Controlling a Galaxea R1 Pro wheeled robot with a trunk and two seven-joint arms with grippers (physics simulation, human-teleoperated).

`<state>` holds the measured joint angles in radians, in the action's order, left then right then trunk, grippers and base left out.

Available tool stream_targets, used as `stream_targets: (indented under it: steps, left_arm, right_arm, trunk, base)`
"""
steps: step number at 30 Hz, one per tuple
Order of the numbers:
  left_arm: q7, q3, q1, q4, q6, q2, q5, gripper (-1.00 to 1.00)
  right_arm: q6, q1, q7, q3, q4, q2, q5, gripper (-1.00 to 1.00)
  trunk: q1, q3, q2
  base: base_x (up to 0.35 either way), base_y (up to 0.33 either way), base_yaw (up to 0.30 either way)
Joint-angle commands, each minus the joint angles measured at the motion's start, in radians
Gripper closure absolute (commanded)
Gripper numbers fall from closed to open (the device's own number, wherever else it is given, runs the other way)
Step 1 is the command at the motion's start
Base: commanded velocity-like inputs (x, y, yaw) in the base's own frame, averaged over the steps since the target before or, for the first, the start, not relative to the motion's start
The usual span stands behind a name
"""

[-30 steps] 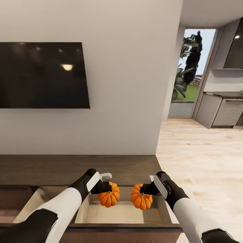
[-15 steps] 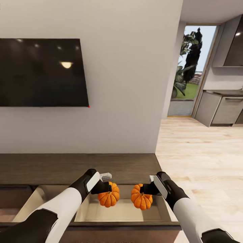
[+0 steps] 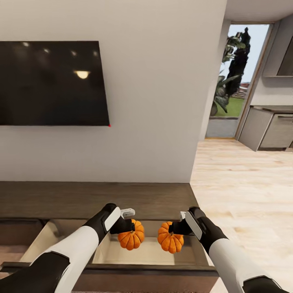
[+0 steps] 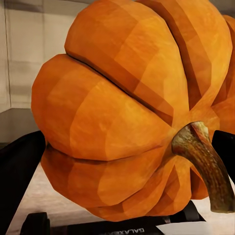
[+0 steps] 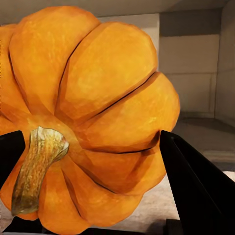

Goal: Place each of the two pumpkins and all three candles from the living room inside a cabinet in the living room (use any cabinet), then make sure every cabinet is closed, and position the cauldron so it is next to a table in the living room.

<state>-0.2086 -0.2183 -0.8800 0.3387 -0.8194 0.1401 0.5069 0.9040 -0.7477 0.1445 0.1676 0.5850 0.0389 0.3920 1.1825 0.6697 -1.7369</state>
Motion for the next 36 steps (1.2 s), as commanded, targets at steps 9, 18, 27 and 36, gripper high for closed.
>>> stream_targets:
  steps: [9, 18, 27, 36]
  left_arm:
    - [-0.007, -0.007, -0.001, 0.002, -0.004, 0.000, 0.013, 1.00]
    - [-0.007, -0.007, -0.011, 0.002, -0.003, 0.000, 0.013, 1.00]
    - [-0.008, -0.006, -0.011, 0.002, -0.001, 0.000, 0.012, 1.00]
    - [-0.009, -0.006, -0.011, -0.003, -0.001, 0.000, 0.012, 1.00]
  right_arm:
    - [0.003, -0.001, 0.009, 0.004, 0.001, -0.001, 0.009, 1.00]
    - [0.003, -0.001, 0.009, 0.006, 0.001, 0.000, 0.007, 1.00]
    - [0.003, -0.001, 0.011, 0.006, 0.001, -0.001, 0.005, 1.00]
    - [-0.006, -0.001, 0.008, 0.011, 0.001, 0.001, 0.003, 1.00]
  trunk:
    - [0.000, 0.015, -0.001]
    - [0.000, 0.018, -0.001]
    - [0.000, 0.018, -0.001]
    - [0.000, 0.019, -0.001]
  base:
    - [0.000, 0.000, -0.124]
    - [0.127, 0.000, -0.014]
    - [0.014, 0.000, 0.000]
    - [0.000, 0.000, 0.091]
